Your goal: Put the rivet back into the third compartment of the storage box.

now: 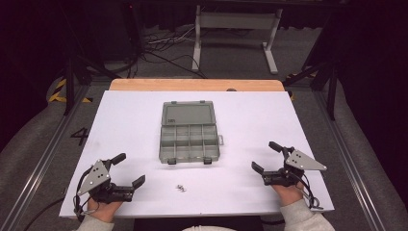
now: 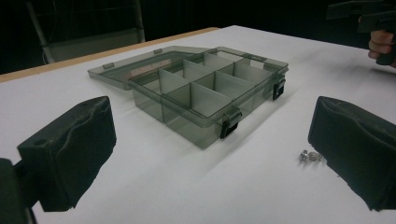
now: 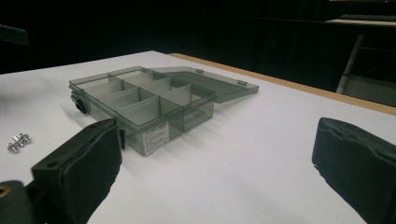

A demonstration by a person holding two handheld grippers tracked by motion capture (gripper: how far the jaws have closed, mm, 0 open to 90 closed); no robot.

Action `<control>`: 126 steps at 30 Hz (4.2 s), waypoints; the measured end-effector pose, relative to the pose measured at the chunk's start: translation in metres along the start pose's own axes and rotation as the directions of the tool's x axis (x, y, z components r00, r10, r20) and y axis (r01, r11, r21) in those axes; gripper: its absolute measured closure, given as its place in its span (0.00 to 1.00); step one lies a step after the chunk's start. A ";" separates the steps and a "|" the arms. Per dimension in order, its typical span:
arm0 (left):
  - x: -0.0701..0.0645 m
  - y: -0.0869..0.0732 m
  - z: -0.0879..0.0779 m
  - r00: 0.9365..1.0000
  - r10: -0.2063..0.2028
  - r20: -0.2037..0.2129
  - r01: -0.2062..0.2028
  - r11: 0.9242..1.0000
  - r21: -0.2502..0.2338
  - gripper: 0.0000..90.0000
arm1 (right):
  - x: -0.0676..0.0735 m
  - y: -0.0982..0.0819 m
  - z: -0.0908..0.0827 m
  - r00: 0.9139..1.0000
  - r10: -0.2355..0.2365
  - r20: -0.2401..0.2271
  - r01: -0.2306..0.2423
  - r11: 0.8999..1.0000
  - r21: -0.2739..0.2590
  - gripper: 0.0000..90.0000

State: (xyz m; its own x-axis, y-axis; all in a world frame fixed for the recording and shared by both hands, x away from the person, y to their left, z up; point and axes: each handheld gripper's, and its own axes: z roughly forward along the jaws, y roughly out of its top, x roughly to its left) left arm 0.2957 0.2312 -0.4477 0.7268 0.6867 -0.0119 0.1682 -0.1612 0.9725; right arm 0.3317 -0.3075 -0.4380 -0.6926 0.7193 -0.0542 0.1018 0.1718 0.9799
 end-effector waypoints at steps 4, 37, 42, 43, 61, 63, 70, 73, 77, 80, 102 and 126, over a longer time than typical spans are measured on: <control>0.001 -0.001 0.001 1.000 0.015 0.002 -0.015 1.000 0.000 0.01 | 0.002 0.002 0.002 1.000 0.014 -0.019 -0.014 1.000 0.000 0.01; 0.002 0.000 0.000 1.000 0.012 -0.018 -0.012 1.000 0.016 0.01 | 0.067 0.070 0.064 0.961 -0.018 -0.277 0.020 1.000 0.004 0.00; 0.002 0.000 -0.003 1.000 0.012 -0.025 -0.012 1.000 0.014 0.00 | 0.080 0.076 0.081 0.948 -0.024 -0.317 0.030 0.999 0.013 0.00; 0.002 0.000 -0.003 1.000 0.014 -0.027 -0.014 1.000 0.016 0.00 | 0.082 0.078 0.084 0.945 -0.032 -0.325 0.040 0.999 0.015 0.00; 0.011 -0.003 -0.006 0.997 -0.035 -0.066 0.030 0.997 -0.075 0.00 | 0.112 0.114 0.127 0.905 -0.140 -0.402 0.262 0.927 0.267 0.06; 0.011 -0.001 -0.006 0.998 -0.029 -0.053 0.026 0.999 -0.042 0.00 | 0.116 0.121 0.135 0.892 -0.171 -0.418 0.326 0.884 0.334 0.08; 0.008 0.002 -0.004 1.000 -0.013 -0.018 0.013 1.000 0.004 0.01 | 0.123 0.127 0.149 0.871 -0.204 -0.446 0.407 0.808 0.425 0.09; 0.008 0.002 -0.004 1.000 -0.020 -0.013 0.020 1.000 0.013 0.01 | 0.126 0.129 0.156 0.861 -0.201 -0.467 0.433 0.770 0.468 0.10; 0.009 0.002 -0.004 1.000 -0.026 -0.007 0.026 0.999 0.022 0.01 | 0.128 0.132 0.165 0.855 -0.182 -0.485 0.453 0.718 0.529 0.12; 0.008 0.001 -0.003 1.000 -0.025 -0.002 0.025 0.999 0.026 0.01 | 0.129 0.134 0.171 0.854 -0.163 -0.493 0.461 0.675 0.576 0.13; 0.007 0.003 -0.001 1.000 -0.012 0.004 0.012 0.998 0.055 0.01 | 0.153 0.128 0.194 0.837 -0.164 -0.522 0.529 0.484 0.697 0.27; 0.007 0.002 0.000 1.000 -0.012 0.022 0.011 0.998 0.062 0.02 | 0.186 0.080 0.221 0.797 -0.096 -0.596 0.579 0.402 0.709 0.58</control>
State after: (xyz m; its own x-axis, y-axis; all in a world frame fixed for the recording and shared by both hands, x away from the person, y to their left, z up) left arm 0.3014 0.2360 -0.4455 0.7390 0.6731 -0.0290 0.2169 -0.1970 0.9561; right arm 0.3689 -0.0110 -0.4123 -0.9875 0.1559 -0.0231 0.1467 0.9629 0.2266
